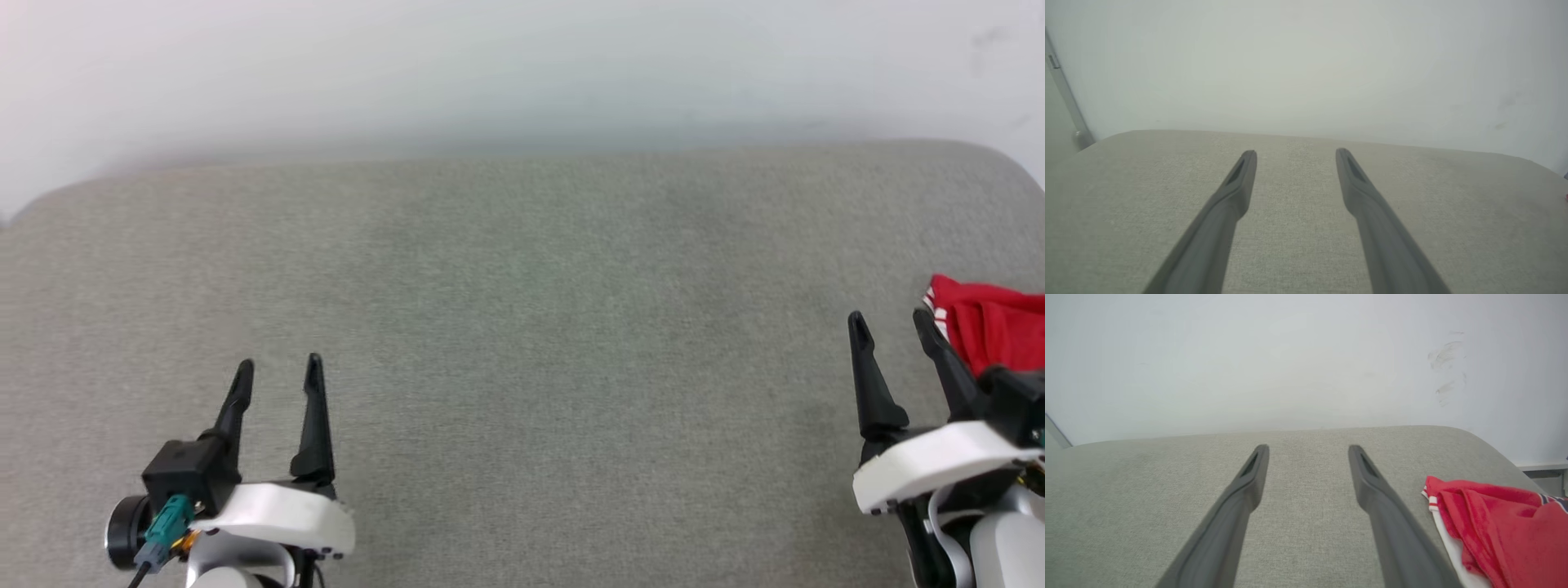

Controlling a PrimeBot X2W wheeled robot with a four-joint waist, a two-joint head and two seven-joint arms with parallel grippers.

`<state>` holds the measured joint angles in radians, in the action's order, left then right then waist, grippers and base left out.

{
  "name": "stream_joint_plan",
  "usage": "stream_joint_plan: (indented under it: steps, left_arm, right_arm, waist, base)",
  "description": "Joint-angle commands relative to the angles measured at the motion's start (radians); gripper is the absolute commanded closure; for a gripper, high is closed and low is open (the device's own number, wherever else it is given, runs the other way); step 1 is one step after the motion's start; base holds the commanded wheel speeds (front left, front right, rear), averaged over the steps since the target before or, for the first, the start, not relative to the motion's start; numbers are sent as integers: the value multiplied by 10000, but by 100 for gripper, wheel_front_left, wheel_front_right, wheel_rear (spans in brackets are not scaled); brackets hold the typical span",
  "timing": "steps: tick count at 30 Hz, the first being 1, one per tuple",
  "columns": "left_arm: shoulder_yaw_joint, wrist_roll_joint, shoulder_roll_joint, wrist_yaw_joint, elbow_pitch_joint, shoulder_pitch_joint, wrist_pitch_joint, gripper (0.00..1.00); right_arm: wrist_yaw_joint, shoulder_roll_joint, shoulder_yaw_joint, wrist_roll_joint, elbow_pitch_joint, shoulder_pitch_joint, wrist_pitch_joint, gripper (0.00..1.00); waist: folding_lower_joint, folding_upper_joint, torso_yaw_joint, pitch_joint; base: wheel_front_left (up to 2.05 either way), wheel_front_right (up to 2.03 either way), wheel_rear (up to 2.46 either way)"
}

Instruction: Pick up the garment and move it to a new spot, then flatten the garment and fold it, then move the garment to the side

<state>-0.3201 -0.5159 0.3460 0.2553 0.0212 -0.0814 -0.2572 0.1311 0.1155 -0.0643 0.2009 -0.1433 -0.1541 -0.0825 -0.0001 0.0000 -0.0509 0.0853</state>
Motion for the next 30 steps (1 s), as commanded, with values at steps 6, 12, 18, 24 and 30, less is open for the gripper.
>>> stream_joint_plan:
  steps: [6,12,18,24,30]
  left_arm:
    - [244,6,278,-179,299,414,-66,0]
    - [178,43,258,-482,692,664,-82,0]
    - [287,152,114,-698,970,760,-93,0]
    - [459,323,-44,-935,1092,809,-95,0]
    - [613,471,-241,-1117,1211,821,-88,0]
  right_arm:
    - [-8,-236,-175,-283,1245,1066,459,0]
    - [-8,-387,-196,-385,1947,1799,768,0]
    - [-8,-492,-126,-416,2393,2167,925,0]
    - [-8,-551,-80,-459,2605,2126,1043,0]
    - [-8,-579,-50,-450,2640,2053,1058,0]
  waist:
    - [1,0,203,-455]
    - [1,0,52,-787]
    - [1,0,-23,-918]
    - [1,0,-21,-929]
    - [1,0,20,-925]
  base:
    - [0,0,0]
    - [0,0,0]
    - [0,0,0]
    - [0,0,0]
    - [0,0,0]
